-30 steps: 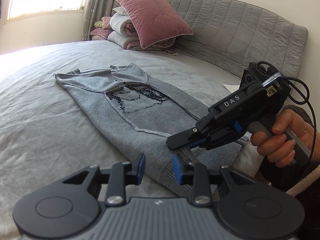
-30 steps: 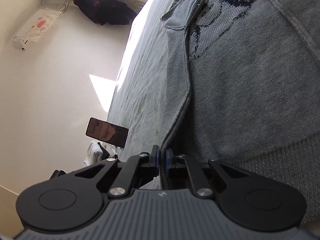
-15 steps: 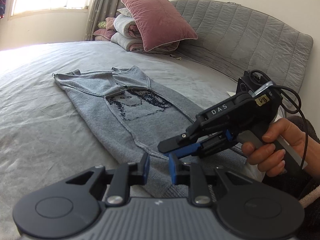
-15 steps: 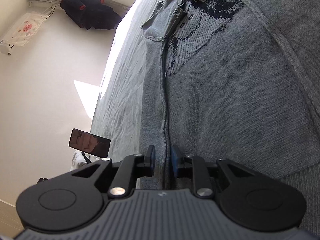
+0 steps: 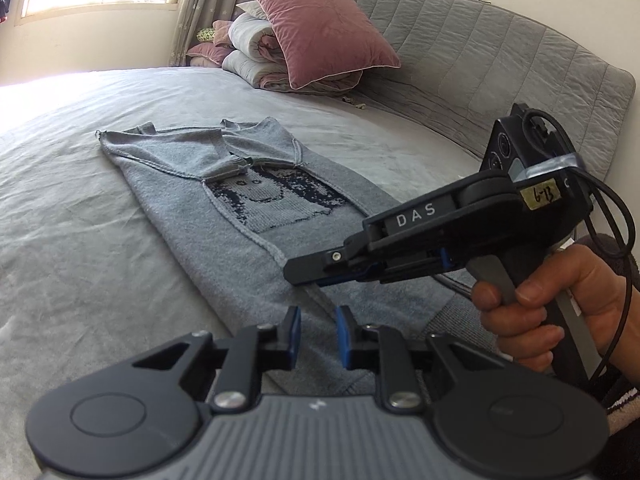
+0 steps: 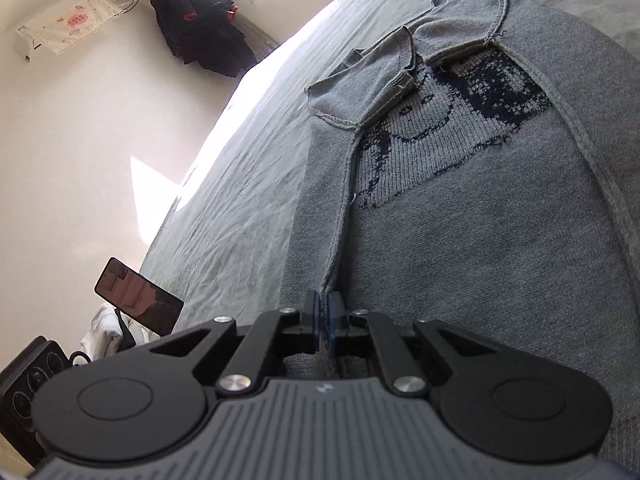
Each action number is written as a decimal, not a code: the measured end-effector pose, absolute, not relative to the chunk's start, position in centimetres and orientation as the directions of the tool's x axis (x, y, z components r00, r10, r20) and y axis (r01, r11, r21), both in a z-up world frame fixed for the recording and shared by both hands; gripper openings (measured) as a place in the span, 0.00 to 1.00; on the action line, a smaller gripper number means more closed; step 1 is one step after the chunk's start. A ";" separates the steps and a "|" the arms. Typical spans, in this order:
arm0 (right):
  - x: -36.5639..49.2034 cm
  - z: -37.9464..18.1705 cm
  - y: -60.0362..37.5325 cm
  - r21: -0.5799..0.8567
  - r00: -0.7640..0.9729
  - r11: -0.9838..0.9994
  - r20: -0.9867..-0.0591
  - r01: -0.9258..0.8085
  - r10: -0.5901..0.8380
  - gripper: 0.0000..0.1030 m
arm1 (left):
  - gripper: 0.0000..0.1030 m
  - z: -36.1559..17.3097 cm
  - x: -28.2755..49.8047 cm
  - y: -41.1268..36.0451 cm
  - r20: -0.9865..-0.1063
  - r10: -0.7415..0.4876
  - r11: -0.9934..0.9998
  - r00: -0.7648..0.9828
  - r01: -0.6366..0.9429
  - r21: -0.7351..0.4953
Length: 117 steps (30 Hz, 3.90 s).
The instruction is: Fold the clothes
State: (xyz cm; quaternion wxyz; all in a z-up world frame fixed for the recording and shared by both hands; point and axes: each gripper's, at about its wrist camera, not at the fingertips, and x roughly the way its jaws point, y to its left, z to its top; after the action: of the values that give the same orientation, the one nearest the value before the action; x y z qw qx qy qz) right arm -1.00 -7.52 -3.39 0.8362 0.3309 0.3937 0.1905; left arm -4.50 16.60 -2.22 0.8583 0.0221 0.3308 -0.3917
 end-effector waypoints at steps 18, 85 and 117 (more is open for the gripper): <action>-4.4 -3.9 -6.9 0.789 0.464 0.612 -0.523 -0.053 0.715 0.17 | 0.19 -1.6 -4.6 18.1 -0.560 -0.669 0.699 0.488 0.669 -0.252; -2.7 -0.3 -19.3 0.276 0.641 0.925 -0.668 -0.260 0.379 0.47 | 0.24 -2.1 -2.9 10.9 -0.630 -0.515 0.850 0.581 0.440 -0.290; -13.3 0.2 -22.0 0.334 0.728 0.938 -0.618 -0.096 0.295 0.52 | 0.33 1.3 -14.1 11.9 -0.635 -0.378 0.926 0.674 0.274 -0.260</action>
State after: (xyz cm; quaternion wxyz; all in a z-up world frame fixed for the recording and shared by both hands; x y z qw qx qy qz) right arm -13.30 -21.98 0.15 0.9189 0.1411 0.3528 0.1063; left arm -14.12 11.92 1.30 0.9120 -0.0717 0.3624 -0.1785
